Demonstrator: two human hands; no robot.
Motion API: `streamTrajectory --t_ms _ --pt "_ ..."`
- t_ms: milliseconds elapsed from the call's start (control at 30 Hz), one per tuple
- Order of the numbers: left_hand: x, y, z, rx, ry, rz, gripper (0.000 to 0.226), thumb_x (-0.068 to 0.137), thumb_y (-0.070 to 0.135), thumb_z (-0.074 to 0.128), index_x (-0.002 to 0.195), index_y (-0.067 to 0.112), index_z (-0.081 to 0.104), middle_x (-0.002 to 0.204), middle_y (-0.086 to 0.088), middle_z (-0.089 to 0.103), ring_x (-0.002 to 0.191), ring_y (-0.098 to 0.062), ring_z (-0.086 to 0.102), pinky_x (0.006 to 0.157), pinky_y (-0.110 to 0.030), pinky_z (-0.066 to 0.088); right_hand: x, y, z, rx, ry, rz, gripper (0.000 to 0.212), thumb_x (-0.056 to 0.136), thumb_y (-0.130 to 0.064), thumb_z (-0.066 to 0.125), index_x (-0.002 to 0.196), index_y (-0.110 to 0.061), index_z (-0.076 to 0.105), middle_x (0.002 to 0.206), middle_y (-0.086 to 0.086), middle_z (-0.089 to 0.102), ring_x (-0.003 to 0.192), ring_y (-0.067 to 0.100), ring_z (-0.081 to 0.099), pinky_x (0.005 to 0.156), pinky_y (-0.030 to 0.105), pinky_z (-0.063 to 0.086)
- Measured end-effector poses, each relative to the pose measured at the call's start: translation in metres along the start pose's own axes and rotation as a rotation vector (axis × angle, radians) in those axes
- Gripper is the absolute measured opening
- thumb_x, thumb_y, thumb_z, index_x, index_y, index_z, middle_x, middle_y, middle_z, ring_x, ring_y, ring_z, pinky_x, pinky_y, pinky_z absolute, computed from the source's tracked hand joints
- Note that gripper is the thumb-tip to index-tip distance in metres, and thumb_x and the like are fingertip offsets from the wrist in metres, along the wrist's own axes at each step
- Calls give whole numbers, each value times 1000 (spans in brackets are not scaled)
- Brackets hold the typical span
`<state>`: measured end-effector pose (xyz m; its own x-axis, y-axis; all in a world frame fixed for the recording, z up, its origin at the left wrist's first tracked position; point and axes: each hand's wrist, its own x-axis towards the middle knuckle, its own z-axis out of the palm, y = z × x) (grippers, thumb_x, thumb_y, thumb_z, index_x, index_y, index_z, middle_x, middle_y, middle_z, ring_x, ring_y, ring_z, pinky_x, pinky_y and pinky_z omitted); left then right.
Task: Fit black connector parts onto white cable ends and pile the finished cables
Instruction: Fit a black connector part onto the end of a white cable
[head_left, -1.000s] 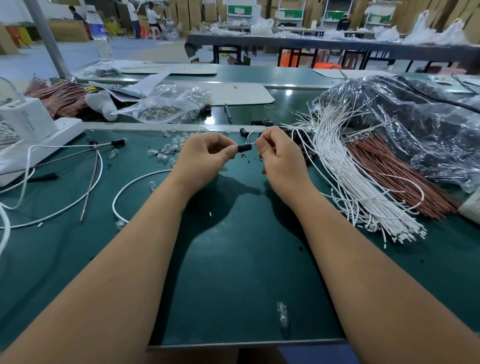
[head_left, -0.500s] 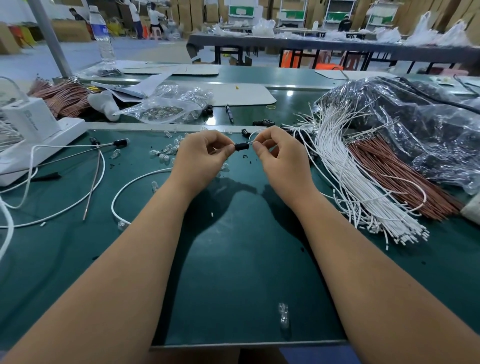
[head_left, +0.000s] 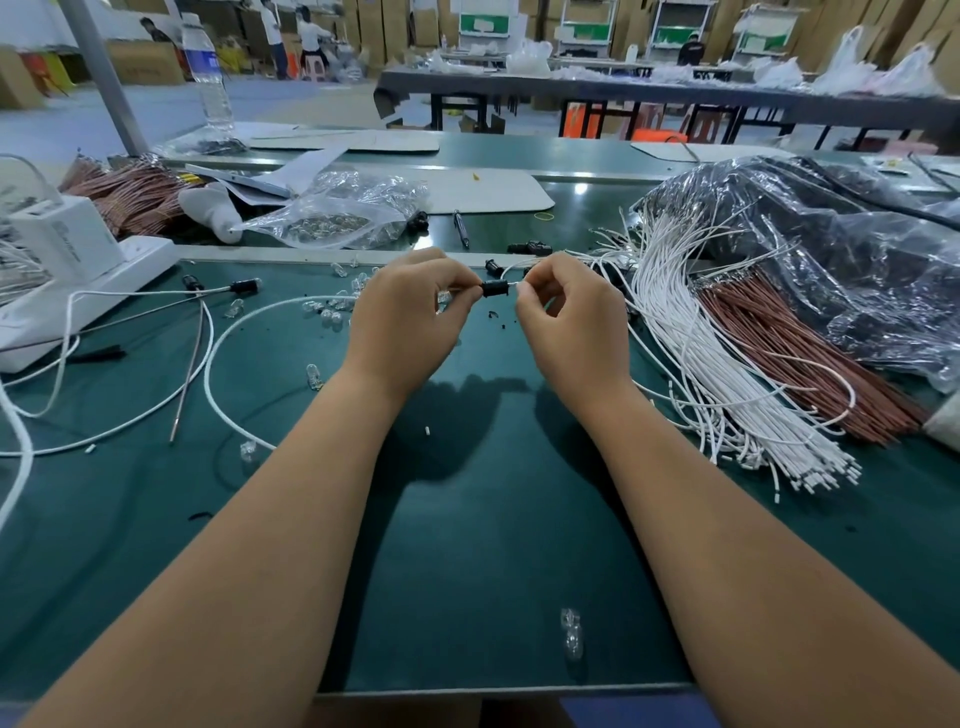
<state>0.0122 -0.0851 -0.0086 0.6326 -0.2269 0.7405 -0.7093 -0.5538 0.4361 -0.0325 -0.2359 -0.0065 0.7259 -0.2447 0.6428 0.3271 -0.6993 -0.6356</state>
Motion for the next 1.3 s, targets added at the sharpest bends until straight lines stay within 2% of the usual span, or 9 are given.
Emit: streamTrajectory --t_ms 100,200,333,433,633,967,1133,1200,1300 --pt "1 -3 0 -191 -53 -188 5 85 15 71 83 19 72 70 12 65 54 -1 49 55 -12 40 3 -2 -1 199 -55 126 12 90 -13 61 78 -13 62 66 -9 56 60 9 51 61 29 48" --pt "2 -1 -1 -287 -79 -258 5 85 10 71 83 15 72 71 -3 69 58 -15 59 54 -20 49 5 -4 -1 382 -87 251 17 91 -9 61 76 -15 61 65 -2 57 50 9 49 51 20 44" --pt "3 3 -2 -359 -120 -292 3 86 8 70 87 10 72 77 -12 71 73 -27 67 66 -31 57 6 -3 -1 414 -86 295 19 92 -8 60 74 -15 60 65 0 57 48 9 48 50 19 43" --pt "3 4 -4 -411 -169 -345 2 87 7 68 87 7 71 80 -18 71 71 -26 65 71 -37 57 5 -1 -1 367 -87 267 17 91 -8 60 74 -13 60 62 -2 55 49 7 48 49 17 43" --pt "3 6 -5 -461 -226 -402 6 88 7 65 83 9 68 70 -3 67 56 -4 54 57 -16 47 5 1 1 266 -128 212 12 91 -8 59 79 -10 60 64 -3 54 60 16 50 68 41 52" --pt "4 1 -1 -507 -203 -522 9 84 9 69 75 8 68 56 3 58 39 0 41 41 -11 33 3 3 8 269 -274 253 15 98 -9 49 84 -12 54 77 7 58 43 4 47 47 17 43" --pt "4 3 3 -491 -176 -501 13 80 9 74 68 12 69 51 10 59 43 2 46 47 -10 37 6 7 4 213 -225 250 13 98 -14 49 86 -17 55 78 0 59 58 10 53 57 24 48" --pt "2 5 5 -450 -217 -482 10 80 8 75 70 9 71 45 14 56 42 3 43 48 -9 35 10 11 -2 71 -165 206 9 96 -16 50 91 -19 56 78 -7 57 70 14 54 66 32 46" --pt "-1 10 9 -354 -282 -419 7 80 7 74 75 3 74 42 14 51 39 3 41 45 -6 31 18 19 -20 -173 -32 170 13 96 -14 46 98 -19 58 86 -4 59 75 16 54 66 31 42"
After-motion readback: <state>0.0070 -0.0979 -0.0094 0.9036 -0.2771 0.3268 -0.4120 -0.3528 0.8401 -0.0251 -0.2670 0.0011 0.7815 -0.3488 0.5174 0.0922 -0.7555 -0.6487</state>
